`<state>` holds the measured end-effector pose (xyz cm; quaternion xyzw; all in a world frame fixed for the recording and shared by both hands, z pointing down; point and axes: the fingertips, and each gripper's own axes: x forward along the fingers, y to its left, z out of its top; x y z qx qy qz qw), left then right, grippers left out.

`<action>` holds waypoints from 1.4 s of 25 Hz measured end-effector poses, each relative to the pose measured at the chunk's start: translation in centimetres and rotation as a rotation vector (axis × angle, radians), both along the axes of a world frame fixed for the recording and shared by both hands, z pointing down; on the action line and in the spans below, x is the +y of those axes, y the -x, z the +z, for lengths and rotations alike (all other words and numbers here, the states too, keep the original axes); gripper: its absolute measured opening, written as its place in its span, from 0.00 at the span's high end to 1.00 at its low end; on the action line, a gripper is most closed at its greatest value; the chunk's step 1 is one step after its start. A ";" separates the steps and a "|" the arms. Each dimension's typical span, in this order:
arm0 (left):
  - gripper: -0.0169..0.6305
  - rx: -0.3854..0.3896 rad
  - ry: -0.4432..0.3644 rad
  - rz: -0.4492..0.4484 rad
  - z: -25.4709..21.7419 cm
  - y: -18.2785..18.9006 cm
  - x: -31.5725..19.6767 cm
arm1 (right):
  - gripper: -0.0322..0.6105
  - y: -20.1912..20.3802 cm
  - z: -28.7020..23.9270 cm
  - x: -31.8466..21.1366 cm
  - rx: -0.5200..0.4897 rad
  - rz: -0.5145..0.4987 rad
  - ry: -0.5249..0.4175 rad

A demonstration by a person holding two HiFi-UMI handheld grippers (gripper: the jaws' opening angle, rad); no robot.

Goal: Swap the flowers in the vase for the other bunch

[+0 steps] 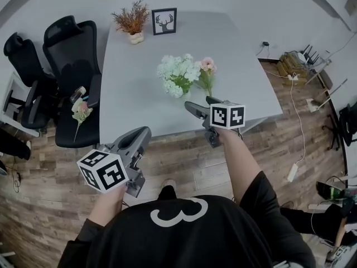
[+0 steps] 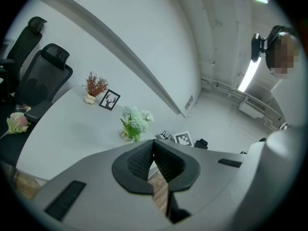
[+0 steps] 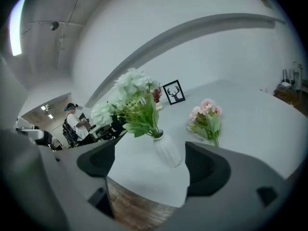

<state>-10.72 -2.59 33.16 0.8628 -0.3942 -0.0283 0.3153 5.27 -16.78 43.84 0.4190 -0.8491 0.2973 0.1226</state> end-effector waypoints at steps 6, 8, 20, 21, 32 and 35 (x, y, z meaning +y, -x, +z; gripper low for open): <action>0.95 -0.008 -0.006 0.018 -0.2 -3.2 4.2 | 0.26 0.1 -4.4 7.4 -0.140 -0.087 -0.125; 0.95 -0.017 -0.013 0.028 -0.4 -4.3 6.1 | 0.46 -0.3 -7.0 11.3 -0.210 -0.129 -0.190; 0.96 -0.051 -0.187 0.153 -4.5 -12.2 19.4 | 0.94 -2.8 -16.9 32.6 -0.379 -0.382 -0.405; 0.96 -0.052 -0.196 0.162 -4.7 -12.8 20.3 | 0.94 -3.2 -17.0 33.7 -0.367 -0.388 -0.406; 0.96 -0.079 -0.218 0.222 -5.0 -16.5 26.5 | 0.94 -6.2 -15.6 40.9 -0.269 -0.400 -0.415; 0.96 -0.089 -0.228 0.227 -4.9 -16.8 27.2 | 0.94 -6.5 -15.1 41.8 -0.250 -0.401 -0.420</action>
